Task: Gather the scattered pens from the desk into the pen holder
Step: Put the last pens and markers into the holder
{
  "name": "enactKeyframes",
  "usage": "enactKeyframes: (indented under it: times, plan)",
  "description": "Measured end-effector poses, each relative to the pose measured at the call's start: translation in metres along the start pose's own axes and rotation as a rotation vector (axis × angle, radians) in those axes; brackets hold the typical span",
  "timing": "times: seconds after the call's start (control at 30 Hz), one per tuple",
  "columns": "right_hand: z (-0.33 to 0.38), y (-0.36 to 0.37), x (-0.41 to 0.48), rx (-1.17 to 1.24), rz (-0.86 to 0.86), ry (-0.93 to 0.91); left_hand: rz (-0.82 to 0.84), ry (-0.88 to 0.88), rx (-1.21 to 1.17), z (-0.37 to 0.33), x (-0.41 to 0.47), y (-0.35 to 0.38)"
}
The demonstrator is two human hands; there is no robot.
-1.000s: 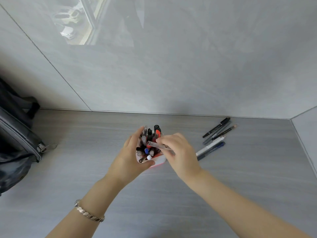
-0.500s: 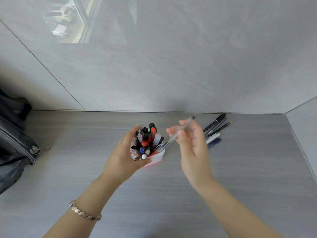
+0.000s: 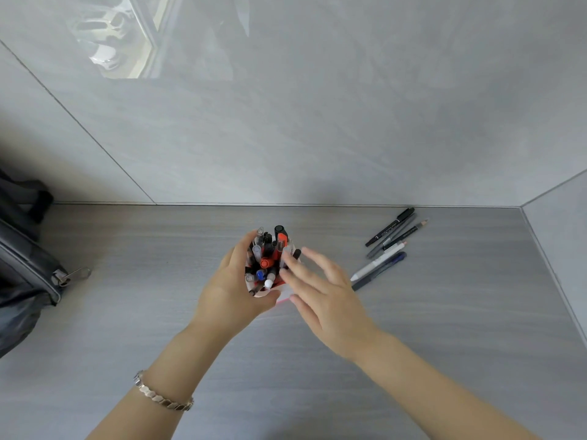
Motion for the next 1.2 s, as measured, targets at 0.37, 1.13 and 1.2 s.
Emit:
enactKeyframes:
  times: [0.37,1.13,1.2]
  plan:
    - [-0.172,-0.031,-0.068,0.088,-0.168,1.417,0.009,-0.012,0.023,0.003,0.000,0.001]
    - [-0.096,-0.083,-0.008,0.615,-0.243,0.977,0.020,-0.024,0.026,0.002,0.001,-0.004]
    - [-0.061,-0.097,0.014,0.782,-0.351,0.834,0.019,-0.023,0.023,0.001,0.001,-0.004]
Point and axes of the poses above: each hand's wrist, its own x-axis towards the middle knuckle, its own y-axis out of the palm, z = x × y, the point moved 7 cm from there along x, towards the middle knuckle, and after that the axes turned 7 degrees about -z, right-handed, at the moved point
